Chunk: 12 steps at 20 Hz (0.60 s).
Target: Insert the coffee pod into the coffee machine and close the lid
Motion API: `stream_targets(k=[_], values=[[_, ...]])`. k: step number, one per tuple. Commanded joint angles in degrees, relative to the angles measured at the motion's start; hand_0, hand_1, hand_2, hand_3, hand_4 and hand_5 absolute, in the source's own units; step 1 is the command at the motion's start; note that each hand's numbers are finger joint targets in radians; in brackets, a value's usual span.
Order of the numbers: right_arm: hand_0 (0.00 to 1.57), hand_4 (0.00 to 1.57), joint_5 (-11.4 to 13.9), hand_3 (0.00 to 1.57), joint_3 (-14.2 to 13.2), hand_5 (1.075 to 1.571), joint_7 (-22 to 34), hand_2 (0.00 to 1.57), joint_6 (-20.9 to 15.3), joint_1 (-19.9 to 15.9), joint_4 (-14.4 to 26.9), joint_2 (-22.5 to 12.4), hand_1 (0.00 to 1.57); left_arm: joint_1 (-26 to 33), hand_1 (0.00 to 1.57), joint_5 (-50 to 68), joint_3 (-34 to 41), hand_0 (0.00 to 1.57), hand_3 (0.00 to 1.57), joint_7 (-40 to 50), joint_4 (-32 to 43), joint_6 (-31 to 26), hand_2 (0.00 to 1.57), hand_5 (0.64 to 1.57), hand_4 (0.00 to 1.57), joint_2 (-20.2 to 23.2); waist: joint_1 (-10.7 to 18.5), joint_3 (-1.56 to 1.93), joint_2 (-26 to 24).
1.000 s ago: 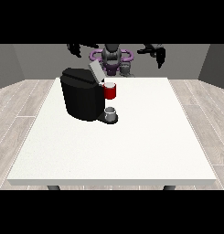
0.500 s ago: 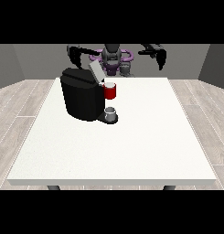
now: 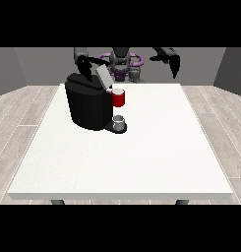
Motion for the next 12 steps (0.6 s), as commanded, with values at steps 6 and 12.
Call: stream_targets(k=[6,12], values=[[0.00,0.04,2.17,0.00,0.39,1.571,-2.01,0.00,-0.71,-3.45,4.27,1.11,0.00,2.73,0.00,3.31,0.76,0.00,0.00,-0.76,-2.75,-0.09,0.00,1.571,0.00,1.96,-1.02,-0.01,2.09],[0.00,0.00,4.18,0.00,2.16,1.571,-3.90,0.00,-2.66,-6.36,6.05,4.00,0.00,1.67,0.00,0.65,-2.08,0.00,0.00,-1.66,-3.38,1.08,0.00,1.571,0.00,1.62,0.68,-0.01,4.98]])
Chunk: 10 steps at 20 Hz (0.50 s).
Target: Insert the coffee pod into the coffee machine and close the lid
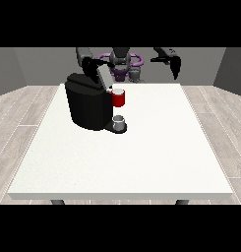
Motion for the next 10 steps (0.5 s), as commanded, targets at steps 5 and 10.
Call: stream_targets(k=[5,10], values=[[0.00,0.00,1.77,0.00,0.44,1.571,-2.09,0.00,0.07,-1.20,4.13,0.37,0.00,1.46,0.00,-1.03,-1.57,0.00,0.00,-1.34,-1.25,2.20,0.00,1.571,0.00,-0.60,0.31,0.20,1.18],[0.00,0.11,2.32,0.00,2.83,1.571,2.94,0.00,0.42,-3.63,1.99,2.56,0.00,2.33,0.00,-0.07,-0.02,0.00,0.00,-0.78,1.69,0.88,0.00,1.571,0.00,1.81,-0.87,0.18,-1.18]])
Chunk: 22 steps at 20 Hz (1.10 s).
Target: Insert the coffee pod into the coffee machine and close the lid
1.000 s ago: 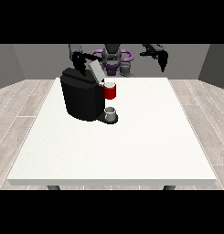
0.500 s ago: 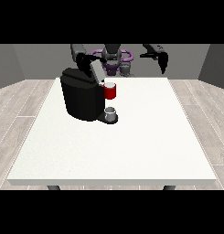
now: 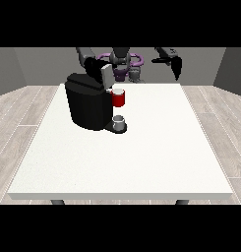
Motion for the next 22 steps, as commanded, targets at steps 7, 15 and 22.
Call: stream_targets(k=[7,15,22], values=[[0.00,0.17,4.84,0.00,4.94,1.571,3.60,0.00,0.07,-4.15,0.15,2.63,0.00,-1.43,0.00,1.07,1.65,0.00,0.00,1.54,2.96,0.61,0.00,1.571,0.19,2.34,-1.01,0.08,-0.76],[0.00,0.07,6.03,0.00,3.45,1.571,2.97,0.00,-2.17,-8.07,2.29,4.26,0.00,-0.43,0.00,1.20,0.23,0.00,0.00,-1.75,3.01,0.28,0.00,1.571,0.15,1.59,0.73,0.08,0.40],[0.00,0.26,1.77,0.00,10.43,1.571,-4.20,0.00,-2.13,0.91,-1.95,7.65,0.00,-0.47,0.00,-0.24,-1.26,0.00,0.00,-1.09,2.06,3.16,0.00,1.571,0.20,-0.50,-0.89,0.10,-4.33]])
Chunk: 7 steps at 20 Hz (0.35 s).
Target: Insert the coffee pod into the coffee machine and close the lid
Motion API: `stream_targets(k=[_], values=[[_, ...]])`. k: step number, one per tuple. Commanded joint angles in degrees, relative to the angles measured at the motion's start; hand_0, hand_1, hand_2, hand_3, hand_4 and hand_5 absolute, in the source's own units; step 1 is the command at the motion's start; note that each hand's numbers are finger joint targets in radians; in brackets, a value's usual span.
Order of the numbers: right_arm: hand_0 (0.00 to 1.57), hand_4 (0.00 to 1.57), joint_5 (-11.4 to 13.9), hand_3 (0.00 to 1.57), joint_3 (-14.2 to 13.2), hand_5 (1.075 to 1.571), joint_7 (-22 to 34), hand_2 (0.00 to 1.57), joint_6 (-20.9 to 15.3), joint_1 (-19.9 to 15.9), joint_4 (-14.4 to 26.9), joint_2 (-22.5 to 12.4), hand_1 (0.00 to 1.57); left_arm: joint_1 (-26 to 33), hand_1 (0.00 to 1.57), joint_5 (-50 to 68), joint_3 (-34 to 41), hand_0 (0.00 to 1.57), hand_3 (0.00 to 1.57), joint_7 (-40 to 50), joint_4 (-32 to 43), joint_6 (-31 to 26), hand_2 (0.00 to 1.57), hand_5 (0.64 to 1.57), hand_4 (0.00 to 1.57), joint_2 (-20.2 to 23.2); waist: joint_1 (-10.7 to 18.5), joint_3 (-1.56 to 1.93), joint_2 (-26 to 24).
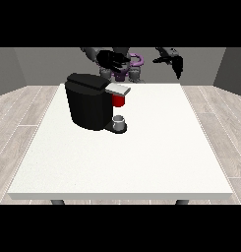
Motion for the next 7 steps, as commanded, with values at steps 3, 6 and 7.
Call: stream_targets(k=[3,6,7], values=[[0.00,0.27,-8.29,0.00,9.33,1.571,-2.48,0.00,0.11,11.65,-6.70,2.53,0.00,1.76,0.00,0.04,1.17,0.00,0.00,-3.55,4.34,0.72,0.00,1.571,0.14,-0.41,-4.28,0.00,-5.27],[0.00,0.25,-9.46,0.00,6.84,1.571,-3.65,0.00,0.16,16.28,-7.97,2.57,0.00,5.22,0.00,-1.13,-0.30,0.00,0.00,-6.19,3.12,2.39,0.00,1.571,0.19,-2.96,-6.50,0.00,-6.59],[0.00,0.16,-10.43,0.00,6.92,1.571,-2.68,0.00,1.95,20.04,-8.88,2.58,0.00,7.06,0.00,-1.39,0.35,0.00,0.00,-5.17,3.05,2.99,0.00,1.571,0.19,-2.38,-8.46,0.01,-9.81]])
